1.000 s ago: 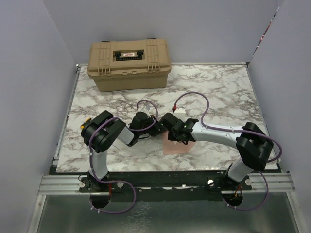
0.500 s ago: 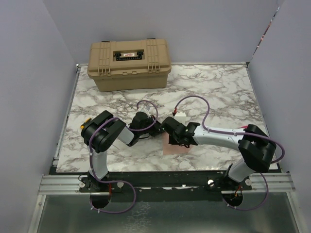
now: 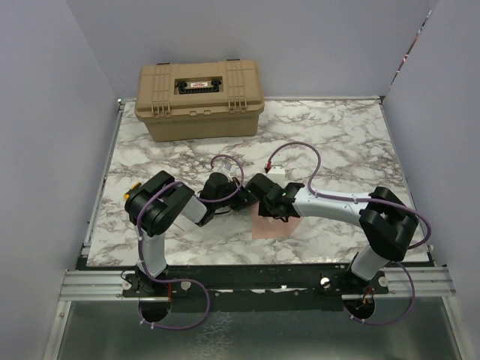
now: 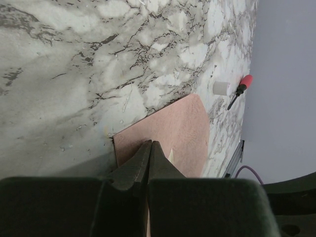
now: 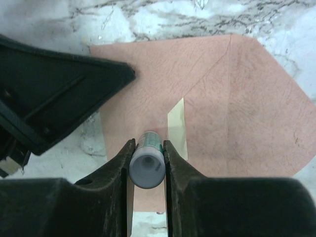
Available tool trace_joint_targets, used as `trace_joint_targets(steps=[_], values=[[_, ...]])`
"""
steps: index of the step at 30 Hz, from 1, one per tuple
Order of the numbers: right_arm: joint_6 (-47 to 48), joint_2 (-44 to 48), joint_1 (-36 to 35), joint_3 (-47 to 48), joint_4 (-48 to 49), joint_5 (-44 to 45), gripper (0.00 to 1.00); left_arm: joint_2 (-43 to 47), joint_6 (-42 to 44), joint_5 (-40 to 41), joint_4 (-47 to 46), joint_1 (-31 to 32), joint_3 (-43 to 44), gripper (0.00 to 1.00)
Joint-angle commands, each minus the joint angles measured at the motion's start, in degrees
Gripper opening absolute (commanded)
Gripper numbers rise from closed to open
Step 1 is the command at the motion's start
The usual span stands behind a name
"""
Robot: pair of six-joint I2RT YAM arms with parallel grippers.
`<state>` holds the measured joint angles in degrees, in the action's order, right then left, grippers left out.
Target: Place the letter into the envelope and seal it
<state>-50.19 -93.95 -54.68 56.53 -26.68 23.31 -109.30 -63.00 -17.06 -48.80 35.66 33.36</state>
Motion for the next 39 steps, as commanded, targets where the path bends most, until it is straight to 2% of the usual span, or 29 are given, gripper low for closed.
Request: trace_joint_targets(steps=[1,9,17,24,29,34,39], values=[[1.3,-3.3,1.9,1.3,-2.3,2.7,0.0,-2.4,3.3,4.4,12.8,-0.9,-2.3,0.0],[3.2,-2.5,3.3,1.8,0.1,0.0,0.0,-2.3,3.5,3.2,12.6,-1.2,-2.0,0.0],[2.9,12.8,7.0,-4.2,6.5,-8.8,0.0,-2.6,4.3,2.2,12.7,-1.6,-1.7,0.0],[-3.7,22.7,19.2,-16.8,11.7,-18.9,0.0,-3.4,5.2,0.2,11.7,-1.7,-1.3,0.0],[-8.6,25.5,26.2,-22.0,13.0,-20.6,0.0,-1.2,5.7,-0.7,11.8,-1.8,-1.3,0.0],[-12.8,25.5,36.6,-30.1,25.7,-29.2,0.01,-0.2,6.0,-1.1,12.2,-1.7,-0.9,0.0],[-14.5,24.8,42.7,-34.5,36.1,-34.4,0.02,-0.5,6.2,-1.4,12.4,-1.8,-0.8,0.0]])
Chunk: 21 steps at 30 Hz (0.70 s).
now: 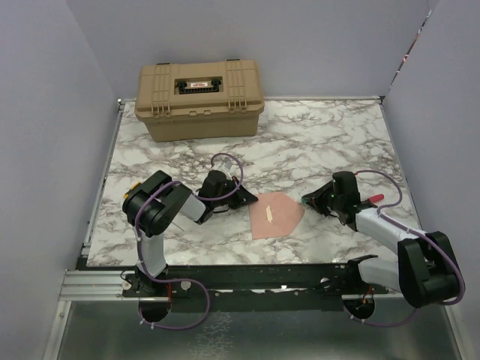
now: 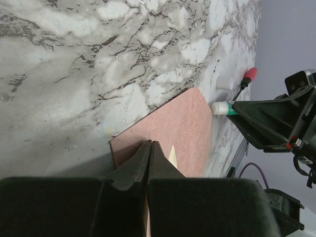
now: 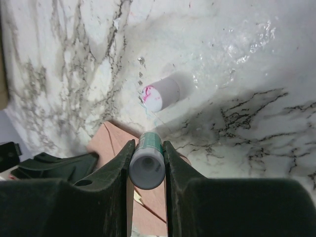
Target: Place the letter into the envelope and seal it
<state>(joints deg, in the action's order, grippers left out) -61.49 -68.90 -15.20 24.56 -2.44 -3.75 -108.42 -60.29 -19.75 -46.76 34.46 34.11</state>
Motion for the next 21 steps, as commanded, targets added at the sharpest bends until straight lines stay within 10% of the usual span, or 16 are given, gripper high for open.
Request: trace_joint_targets(steps=[1,16,21], values=[[-4.1,-0.7,4.0,-3.3,13.1,-8.1,0.03,-1.4,3.6,1.3,10.5,-0.6,-1.5,0.0],[-11.0,-2.3,6.5,-3.9,8.1,-6.6,0.32,2.5,7.8,2.7,21.1,-0.6,0.6,0.0],[-12.9,-2.1,6.5,-3.6,5.9,-7.0,0.57,3.3,9.8,2.3,25.2,-0.6,2.2,0.0]])
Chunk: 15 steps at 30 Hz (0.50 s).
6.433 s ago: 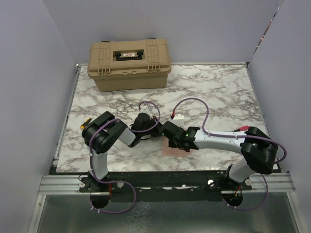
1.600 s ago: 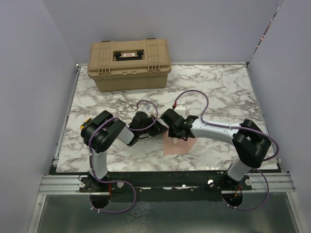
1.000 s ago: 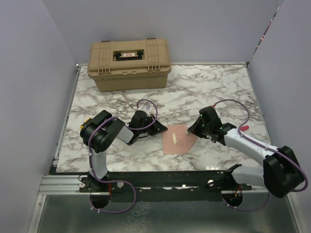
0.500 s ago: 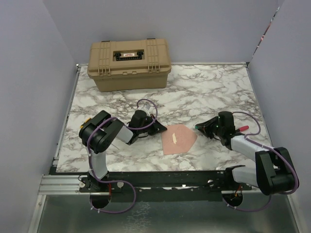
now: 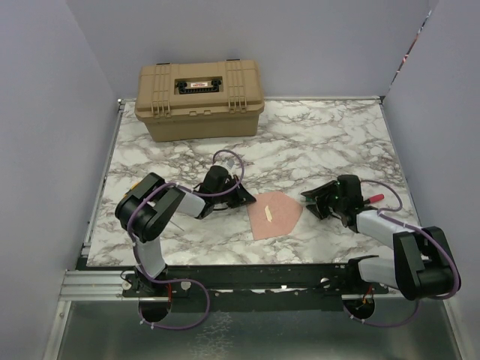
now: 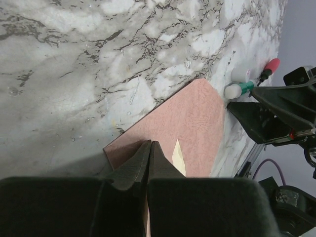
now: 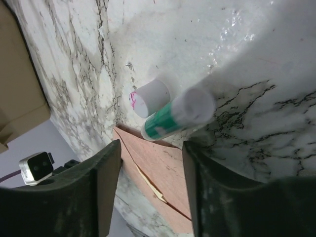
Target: Place the letter into the envelope and seal it
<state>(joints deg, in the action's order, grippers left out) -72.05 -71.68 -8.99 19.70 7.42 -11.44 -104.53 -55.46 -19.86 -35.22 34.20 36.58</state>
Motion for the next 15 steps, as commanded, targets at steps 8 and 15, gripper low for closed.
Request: trace_joint_targets(steps=[8,15], values=[[2.4,5.7,0.3,3.6,-10.9,1.3,0.63,1.3,5.4,0.9,15.6,-0.4,2.5,0.12],[11.4,7.5,0.3,5.8,-17.6,0.5,0.65,6.7,6.3,-1.0,16.6,0.0,5.2,0.26]])
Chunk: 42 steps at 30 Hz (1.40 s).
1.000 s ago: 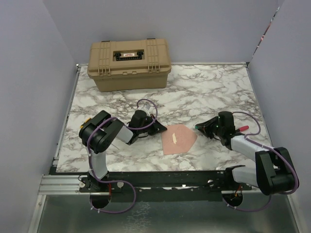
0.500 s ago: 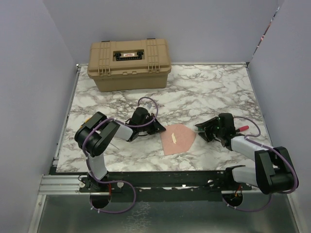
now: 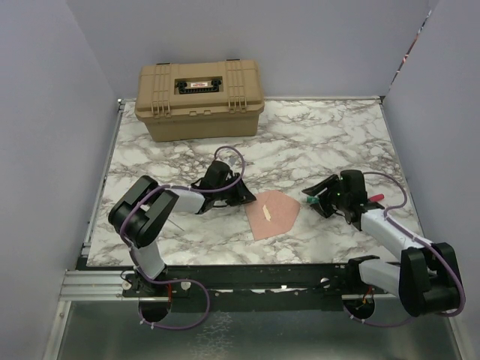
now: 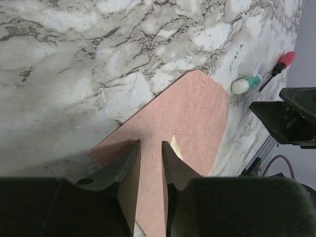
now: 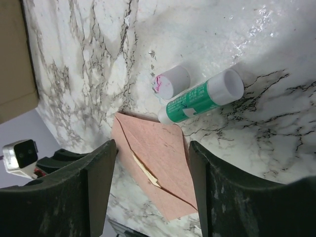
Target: Place the letter into the envelope and seal it
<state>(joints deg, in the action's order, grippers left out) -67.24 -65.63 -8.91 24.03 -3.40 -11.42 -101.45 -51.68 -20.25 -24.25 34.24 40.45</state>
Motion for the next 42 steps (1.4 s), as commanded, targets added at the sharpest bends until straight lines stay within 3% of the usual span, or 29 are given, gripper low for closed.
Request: trace_joint_targets(steps=[1,3,8,18,25,31,42], values=[[7.6,1.8,0.3,1.5,-7.7,0.4,0.67,4.5,2.8,-0.7,6.1,0.1,1.6,0.27],[10.0,2.7,0.2,0.8,-7.4,-1.2,0.72,6.2,3.2,0.4,7.6,0.8,1.8,0.3],[12.3,3.0,0.2,-1.3,-6.3,-5.2,0.74,8.8,2.7,5.3,8.6,4.8,-1.3,0.3],[17.3,-2.2,-0.7,-2.0,-0.5,-11.4,0.74,9.0,2.2,11.5,7.7,7.9,-6.5,0.07],[17.3,-7.6,-2.9,-1.9,2.9,-13.5,0.74,7.1,3.9,14.0,9.1,9.4,-7.3,0.03],[16.5,-12.6,-4.3,-1.9,11.2,-20.2,0.74,6.7,4.2,15.2,10.1,9.8,-8.1,0.0],[15.6,-3.9,-5.6,-2.0,16.9,-27.6,0.72,6.9,5.4,16.7,11.7,9.7,-7.0,0.0]])
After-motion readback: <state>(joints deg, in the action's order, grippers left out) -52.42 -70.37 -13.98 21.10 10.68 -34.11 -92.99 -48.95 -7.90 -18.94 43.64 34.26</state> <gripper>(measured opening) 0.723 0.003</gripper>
